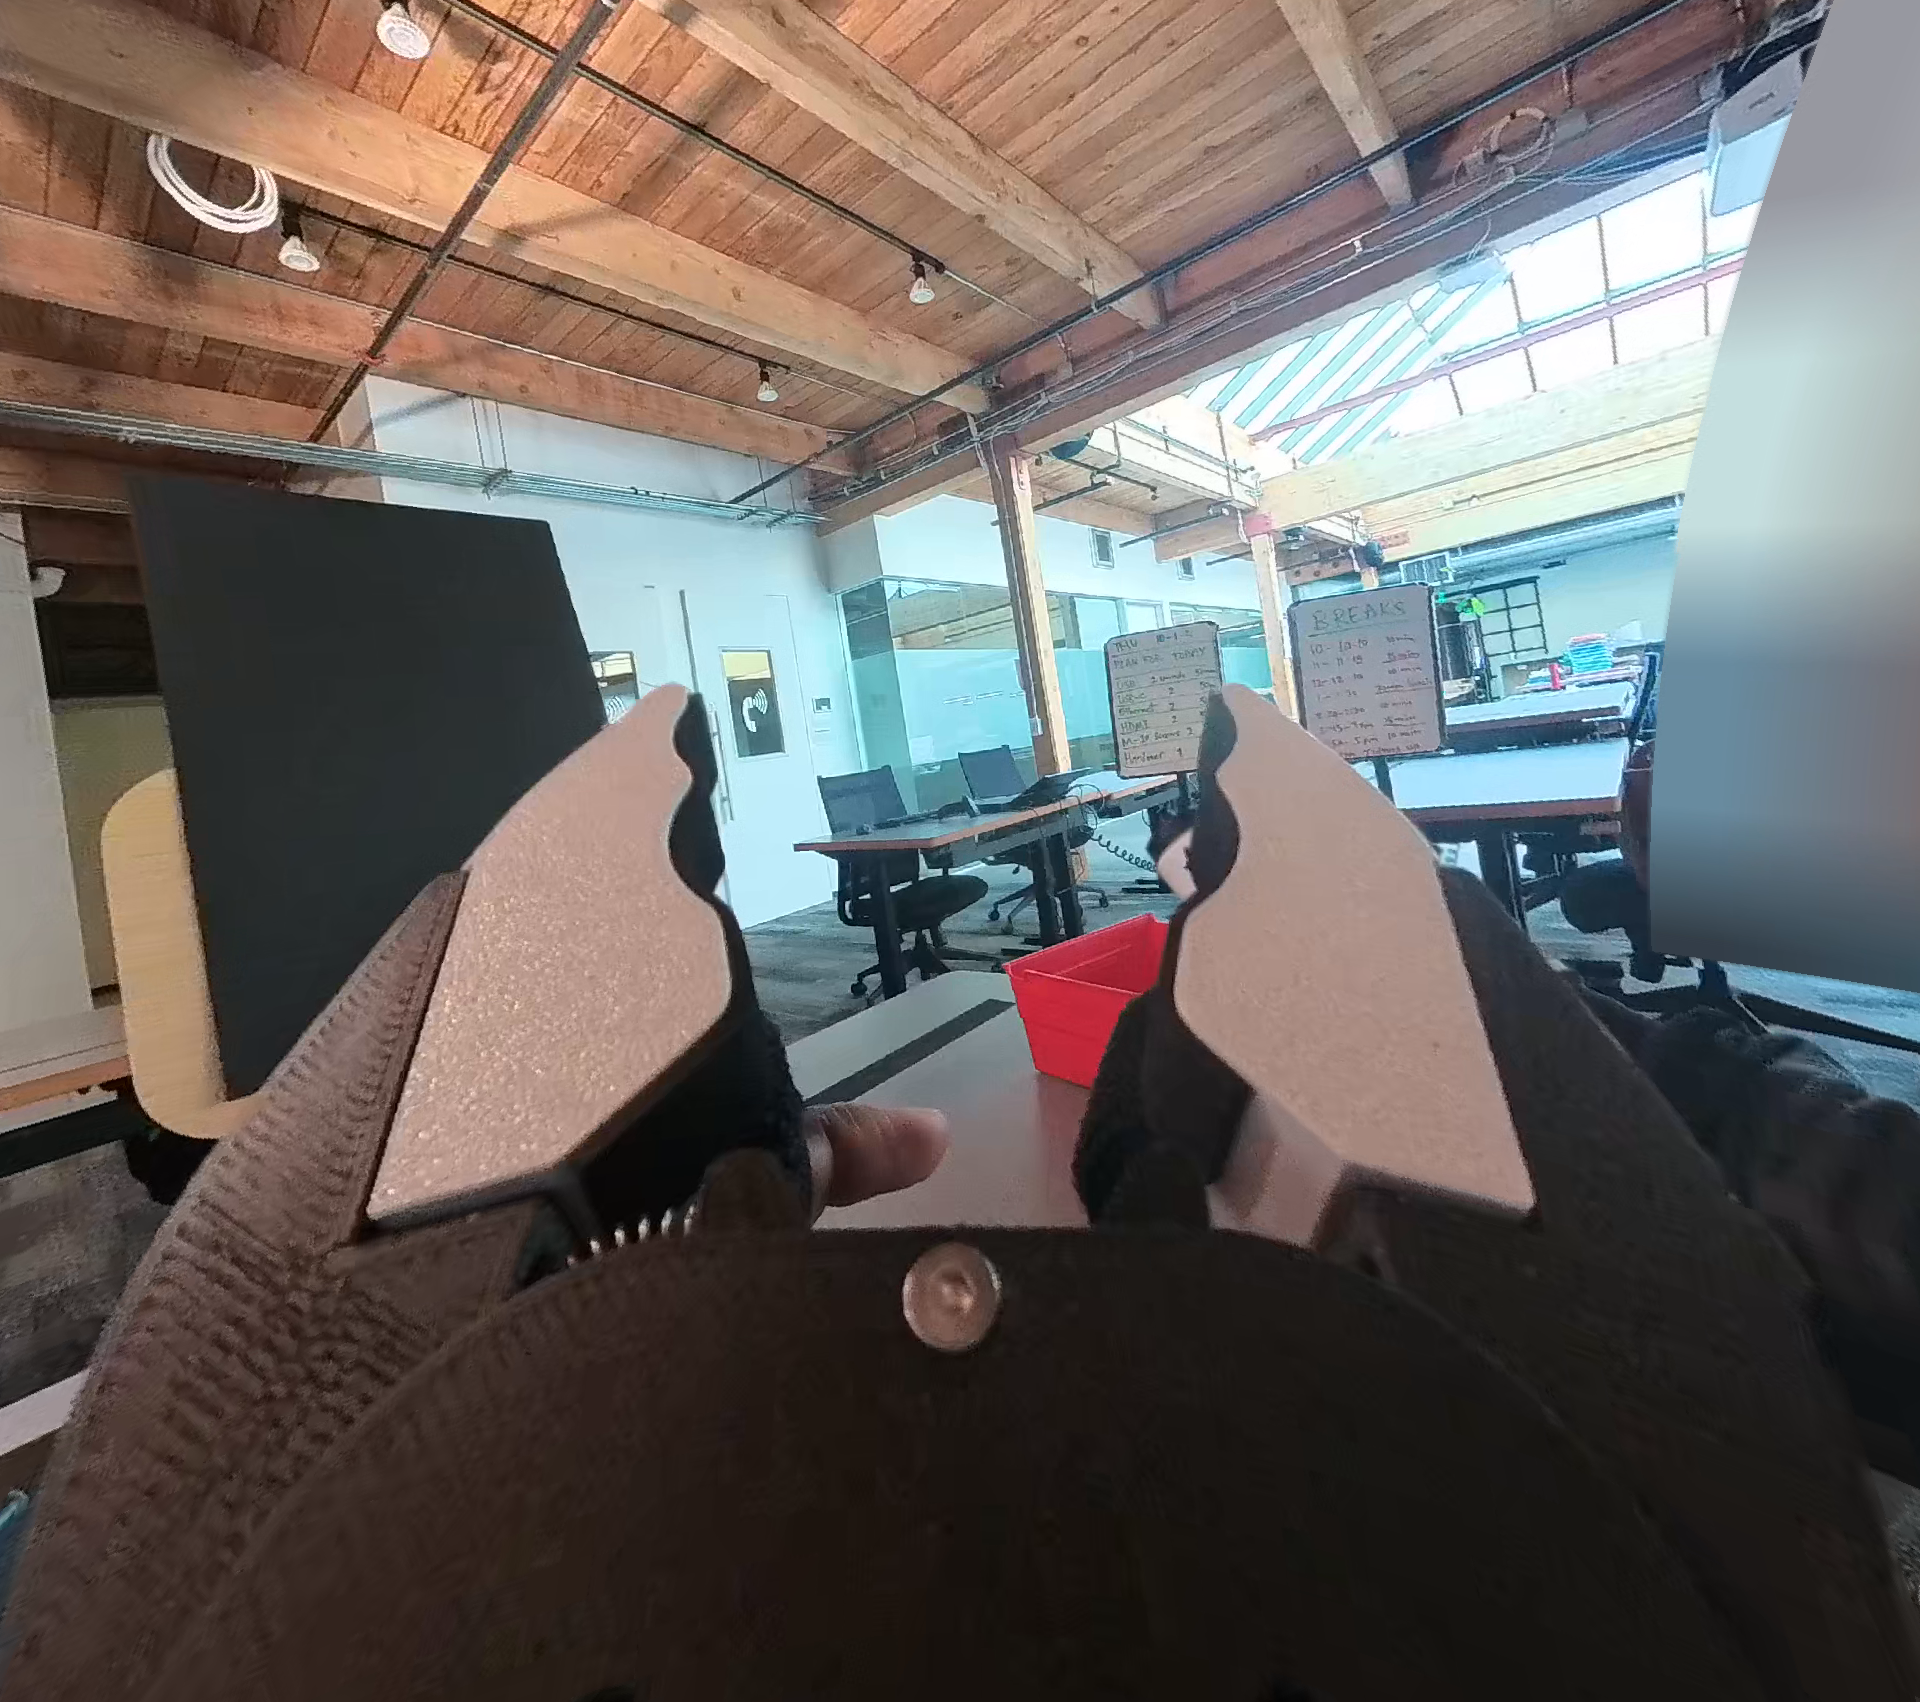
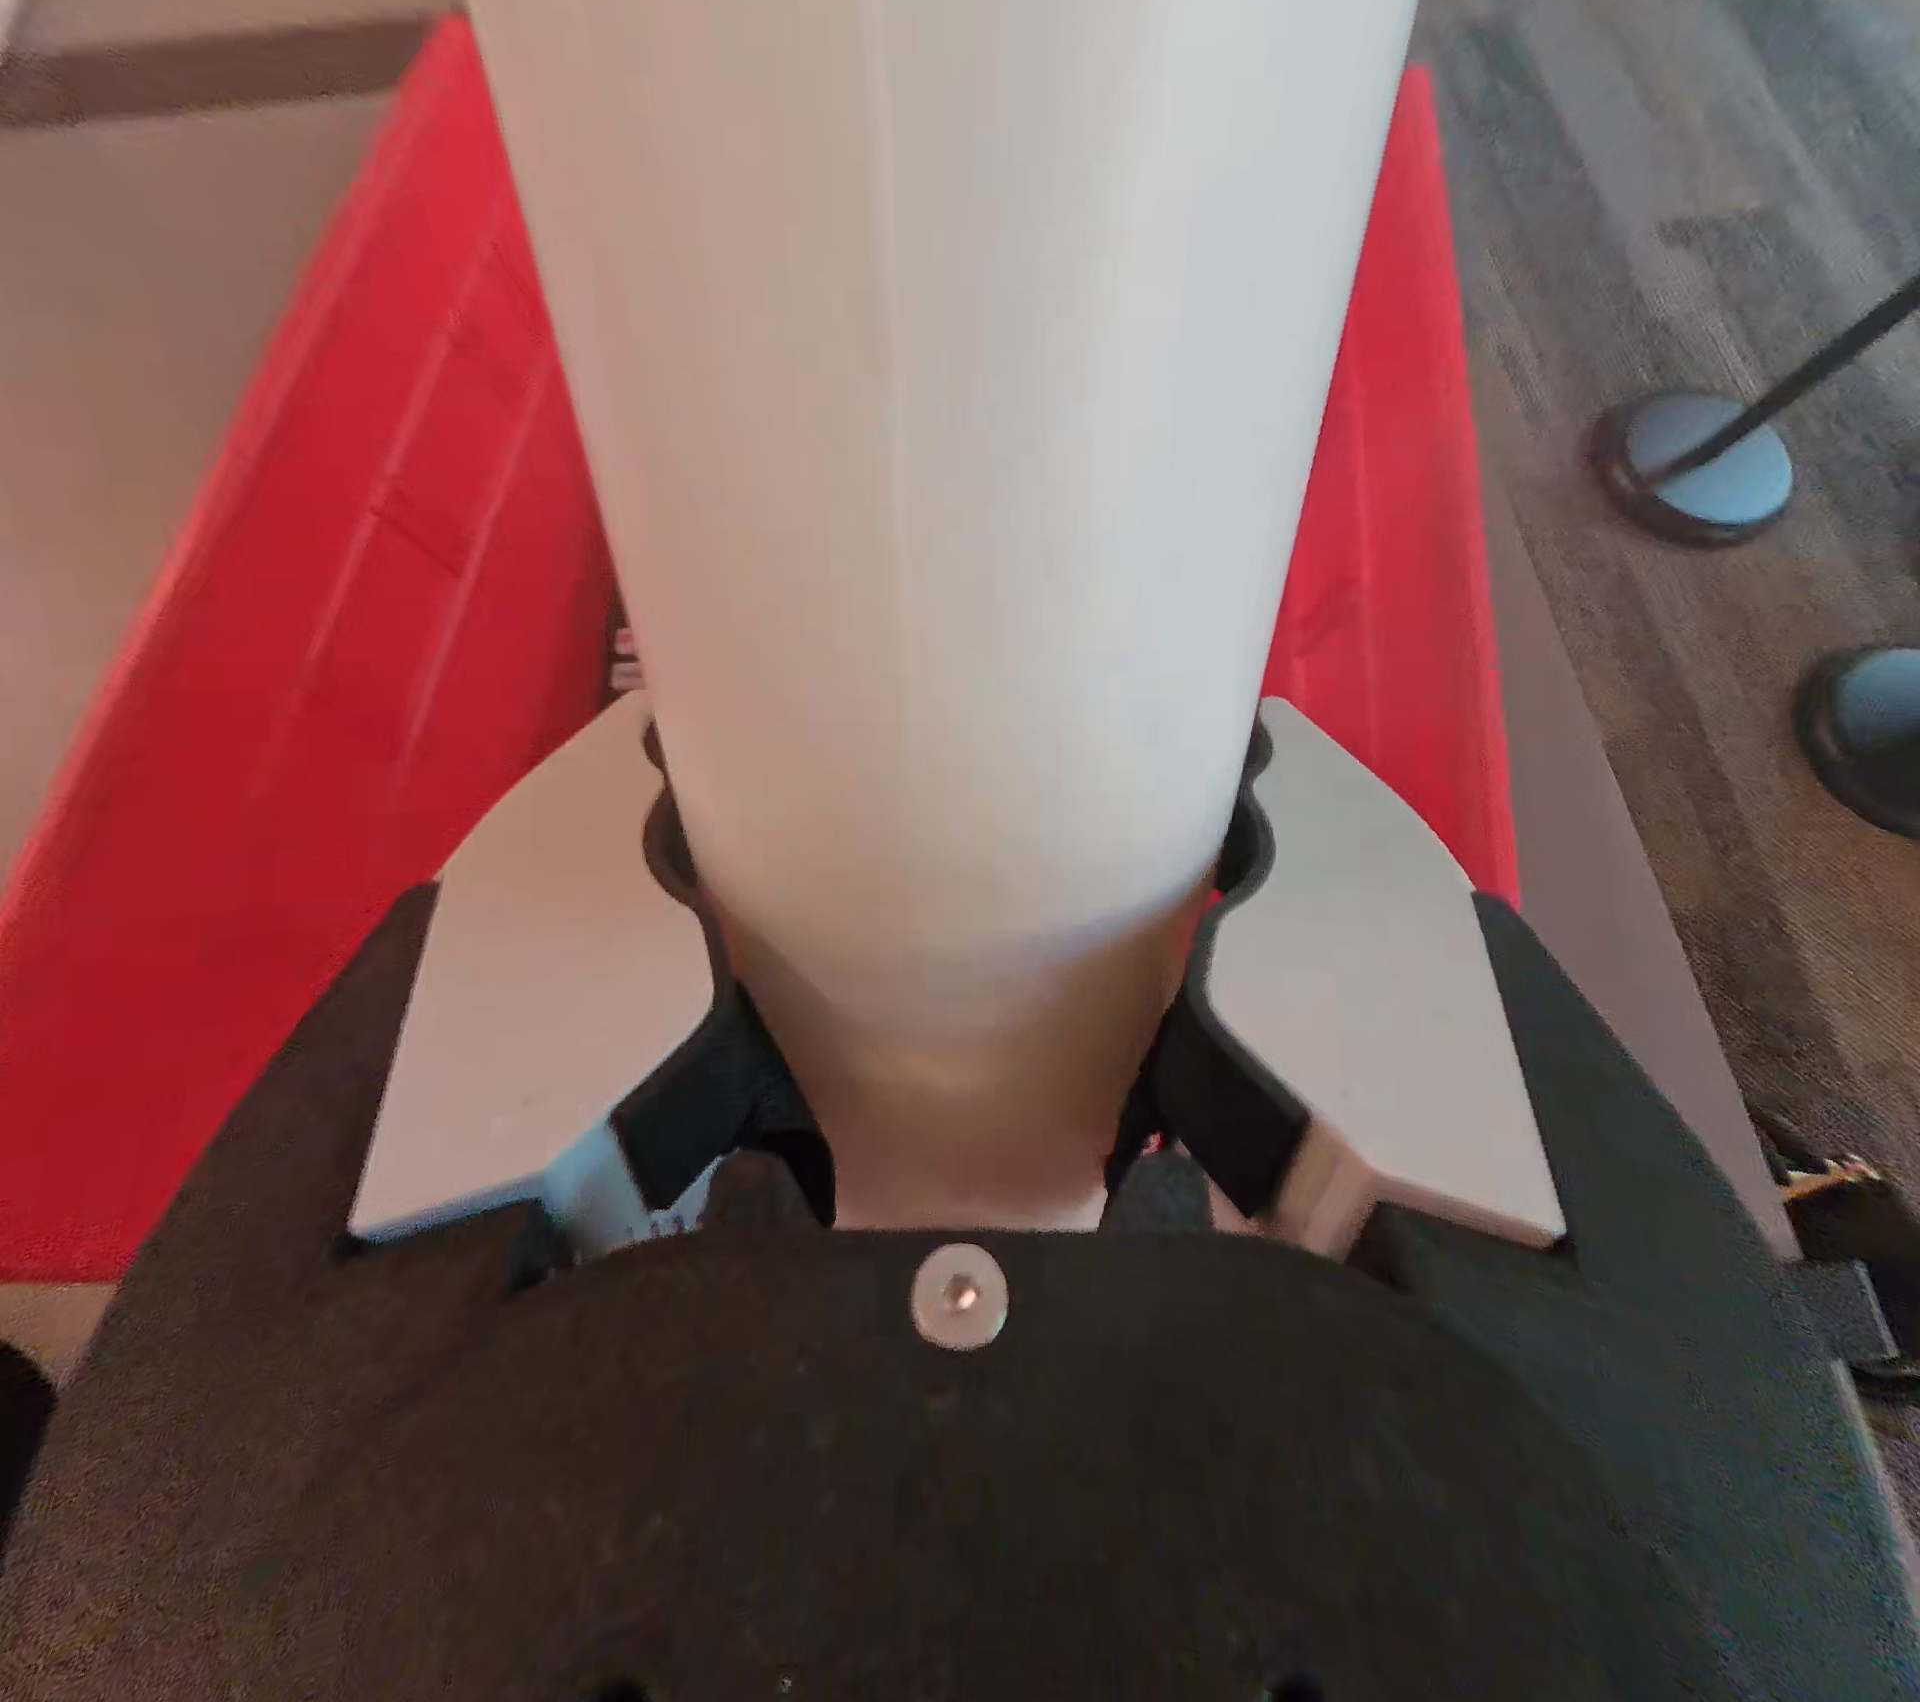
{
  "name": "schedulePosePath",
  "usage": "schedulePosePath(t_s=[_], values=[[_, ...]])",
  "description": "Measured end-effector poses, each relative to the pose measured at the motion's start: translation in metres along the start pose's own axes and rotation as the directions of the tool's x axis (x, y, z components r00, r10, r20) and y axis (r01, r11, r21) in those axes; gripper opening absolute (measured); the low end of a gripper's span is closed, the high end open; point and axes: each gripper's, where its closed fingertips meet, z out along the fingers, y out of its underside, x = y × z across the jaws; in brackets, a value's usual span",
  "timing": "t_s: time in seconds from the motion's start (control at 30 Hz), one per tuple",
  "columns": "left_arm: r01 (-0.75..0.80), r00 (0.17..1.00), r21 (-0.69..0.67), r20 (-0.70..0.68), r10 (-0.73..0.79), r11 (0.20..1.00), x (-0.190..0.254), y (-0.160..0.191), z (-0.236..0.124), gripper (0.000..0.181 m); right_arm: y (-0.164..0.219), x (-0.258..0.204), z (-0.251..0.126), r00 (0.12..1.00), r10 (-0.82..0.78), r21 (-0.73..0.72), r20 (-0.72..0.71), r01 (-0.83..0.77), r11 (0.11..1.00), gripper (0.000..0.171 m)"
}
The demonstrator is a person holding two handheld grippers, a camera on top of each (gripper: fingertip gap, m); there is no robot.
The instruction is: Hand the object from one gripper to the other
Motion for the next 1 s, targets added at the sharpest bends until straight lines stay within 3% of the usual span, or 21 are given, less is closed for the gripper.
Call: schedulePosePath(t_s=[0.17,0.37,0.57,0.63,0.77,0.9,1.0], values=[[-0.004,1.000,0.005,0.018,0.004,1.000,-0.005,-0.004,-0.005,0.089,0.012,0.012,0.021,0.990,-0.101,-0.238,-0.095,0.076,0.968,0.102],[-0.002,0.999,0.022,0.041,0.001,1.000,-0.012,-0.012,-0.012,0.088,0.036,0.019,0.040,0.979,-0.177,-0.520,-0.104,0.098,0.849,0.101],[-0.009,0.998,0.027,0.060,0.008,1.000,-0.018,-0.015,-0.018,0.087,0.034,0.019,0.042,0.968,-0.225,-0.569,-0.110,0.124,0.813,0.091],[-0.011,0.998,0.018,0.067,0.010,1.000,-0.020,-0.015,-0.019,0.087,0.027,0.013,0.041,0.971,-0.222,-0.524,-0.090,0.144,0.839,0.088],[-0.022,0.996,-0.012,0.085,0.023,1.000,-0.024,-0.014,-0.023,0.086,0.006,-0.006,0.024,0.986,-0.161,-0.352,-0.048,0.135,0.926,0.098],[-0.037,0.992,-0.047,0.120,0.042,0.998,-0.032,-0.013,-0.029,0.086,-0.029,-0.051,-0.024,0.990,-0.066,0.035,0.125,0.062,0.997,0.097],[-0.046,0.986,-0.070,0.159,0.056,0.997,-0.042,-0.013,-0.036,0.085,-0.050,-0.086,-0.081,0.954,-0.091,0.343,0.287,-0.013,0.939,0.100]])
